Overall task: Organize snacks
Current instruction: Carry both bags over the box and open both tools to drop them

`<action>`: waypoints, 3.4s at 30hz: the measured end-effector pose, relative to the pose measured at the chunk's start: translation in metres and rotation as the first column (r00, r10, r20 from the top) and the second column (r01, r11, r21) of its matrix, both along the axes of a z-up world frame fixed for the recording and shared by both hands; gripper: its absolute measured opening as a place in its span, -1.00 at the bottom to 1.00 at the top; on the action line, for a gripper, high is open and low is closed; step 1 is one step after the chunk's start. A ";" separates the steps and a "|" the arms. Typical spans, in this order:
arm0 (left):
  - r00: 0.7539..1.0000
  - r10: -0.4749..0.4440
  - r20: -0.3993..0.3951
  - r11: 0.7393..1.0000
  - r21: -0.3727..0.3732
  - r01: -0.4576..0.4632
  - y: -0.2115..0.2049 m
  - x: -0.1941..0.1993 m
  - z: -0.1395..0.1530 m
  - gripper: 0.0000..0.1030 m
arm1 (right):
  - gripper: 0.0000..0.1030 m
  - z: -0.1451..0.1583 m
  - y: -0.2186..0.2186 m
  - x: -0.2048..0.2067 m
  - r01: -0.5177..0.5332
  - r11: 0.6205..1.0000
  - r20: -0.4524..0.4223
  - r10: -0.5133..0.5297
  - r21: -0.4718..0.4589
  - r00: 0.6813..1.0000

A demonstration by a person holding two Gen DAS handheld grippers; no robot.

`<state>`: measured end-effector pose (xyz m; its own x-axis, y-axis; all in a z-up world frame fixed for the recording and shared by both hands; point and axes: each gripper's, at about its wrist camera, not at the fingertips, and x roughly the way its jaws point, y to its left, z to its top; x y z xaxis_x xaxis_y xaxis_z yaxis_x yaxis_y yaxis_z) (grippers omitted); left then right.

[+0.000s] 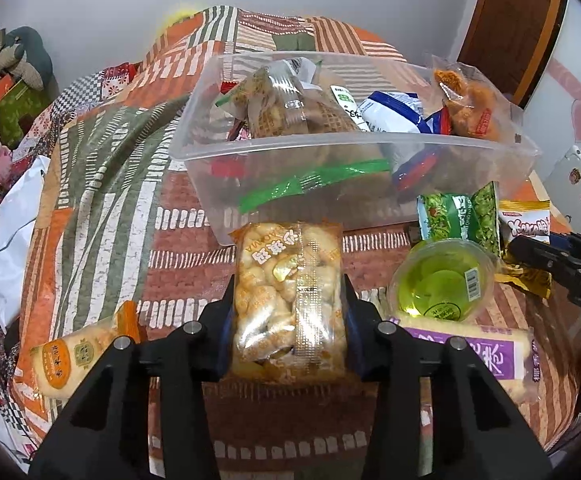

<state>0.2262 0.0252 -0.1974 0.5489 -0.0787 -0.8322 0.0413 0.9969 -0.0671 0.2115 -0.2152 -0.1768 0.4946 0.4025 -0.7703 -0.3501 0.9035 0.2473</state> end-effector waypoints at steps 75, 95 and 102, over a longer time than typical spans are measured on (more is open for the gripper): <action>0.985 -0.068 0.160 0.997 -0.032 0.074 -0.059 0.109 0.068 -0.15 | -0.61 0.073 0.014 0.091 0.052 0.999 0.251 -0.053 0.010 0.967; 0.988 -0.064 0.138 0.995 -0.070 0.074 -0.054 0.105 0.070 -0.05 | -0.46 0.065 0.018 0.097 0.034 0.998 0.181 -0.025 -0.047 0.983; 0.982 -0.059 0.181 0.995 -0.070 0.073 -0.049 0.083 0.093 0.04 | -0.33 0.088 0.013 0.077 0.033 0.999 0.239 -0.022 -0.039 0.971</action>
<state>0.3095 -0.0238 -0.1044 0.6797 -0.1785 -0.7114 0.1247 0.9839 -0.1278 0.2880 -0.2025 -0.0885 0.6766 0.3558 -0.6447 -0.3693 0.9214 0.1209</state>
